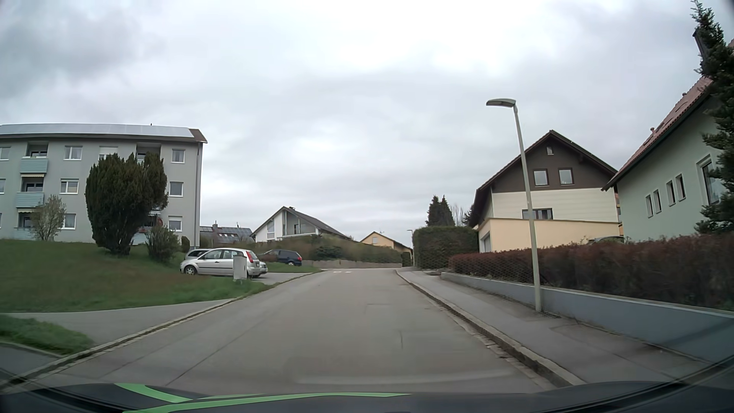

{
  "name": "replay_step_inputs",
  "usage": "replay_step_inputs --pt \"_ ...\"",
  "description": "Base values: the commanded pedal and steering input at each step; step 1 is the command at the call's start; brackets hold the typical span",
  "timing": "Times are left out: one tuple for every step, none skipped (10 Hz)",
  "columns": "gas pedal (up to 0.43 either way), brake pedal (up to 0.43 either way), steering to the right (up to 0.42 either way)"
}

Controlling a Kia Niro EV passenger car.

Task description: Follow the waypoints while adhering to traffic rules and regulations

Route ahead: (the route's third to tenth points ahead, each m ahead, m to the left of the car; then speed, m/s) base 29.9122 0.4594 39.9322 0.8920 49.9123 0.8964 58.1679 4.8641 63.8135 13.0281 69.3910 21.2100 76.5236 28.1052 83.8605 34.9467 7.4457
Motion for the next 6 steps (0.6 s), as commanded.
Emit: replay_step_inputs --pt "0.26 0.0 0.001" --pt "0.26 0.0 0.001" --pt "0.248 0.0 0.002" --pt "0.248 0.0 0.004" --pt "0.248 0.0 0.007" --pt "0.248 0.0 0.007"
